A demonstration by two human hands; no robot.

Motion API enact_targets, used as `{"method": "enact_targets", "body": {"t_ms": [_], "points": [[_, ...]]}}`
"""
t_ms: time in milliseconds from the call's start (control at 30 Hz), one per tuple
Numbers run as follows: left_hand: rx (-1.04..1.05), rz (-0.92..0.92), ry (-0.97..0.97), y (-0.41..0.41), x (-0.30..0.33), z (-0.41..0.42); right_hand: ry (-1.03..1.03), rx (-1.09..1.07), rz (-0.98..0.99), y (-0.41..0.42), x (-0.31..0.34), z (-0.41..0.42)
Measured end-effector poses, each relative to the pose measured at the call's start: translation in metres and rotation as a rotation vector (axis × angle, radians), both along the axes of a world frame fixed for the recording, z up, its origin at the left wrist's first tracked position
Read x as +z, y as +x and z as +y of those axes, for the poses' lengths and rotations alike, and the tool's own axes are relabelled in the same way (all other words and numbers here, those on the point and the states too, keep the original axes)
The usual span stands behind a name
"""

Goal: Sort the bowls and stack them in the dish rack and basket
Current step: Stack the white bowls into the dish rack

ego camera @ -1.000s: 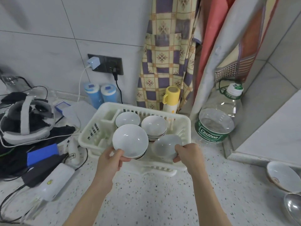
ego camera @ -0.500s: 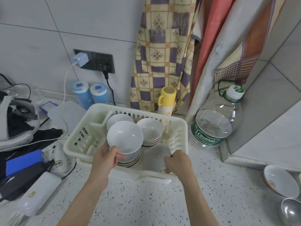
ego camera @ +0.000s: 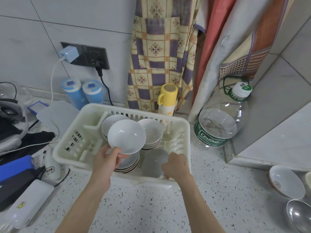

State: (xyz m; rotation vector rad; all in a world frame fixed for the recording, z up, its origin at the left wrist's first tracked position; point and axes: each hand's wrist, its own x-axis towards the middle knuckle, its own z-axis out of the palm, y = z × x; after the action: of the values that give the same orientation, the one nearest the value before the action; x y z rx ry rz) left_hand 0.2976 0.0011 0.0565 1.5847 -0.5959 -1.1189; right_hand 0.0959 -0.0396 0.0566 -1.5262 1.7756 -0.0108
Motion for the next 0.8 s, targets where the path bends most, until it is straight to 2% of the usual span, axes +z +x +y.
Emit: {"method": "enact_targets", "body": {"t_ms": [200, 433, 633, 800], "points": [[0.0, 0.011, -0.009, -0.001, -0.005, -0.007, 0.003, 0.114, 0.135, -0.001, -0.005, -0.003], [-0.009, 0.031, -0.079, 0.011, -0.008, -0.011, -0.142, 0.329, 0.526, 0.003, -0.006, 0.0], [0.015, 0.055, -0.084, 0.017, -0.015, -0.014, -0.071, 0.417, 0.452, -0.011, 0.007, -0.002], [0.017, 0.076, -0.108, 0.021, -0.018, -0.013, -0.079, 0.506, 0.539, -0.009, 0.009, -0.006]]}}
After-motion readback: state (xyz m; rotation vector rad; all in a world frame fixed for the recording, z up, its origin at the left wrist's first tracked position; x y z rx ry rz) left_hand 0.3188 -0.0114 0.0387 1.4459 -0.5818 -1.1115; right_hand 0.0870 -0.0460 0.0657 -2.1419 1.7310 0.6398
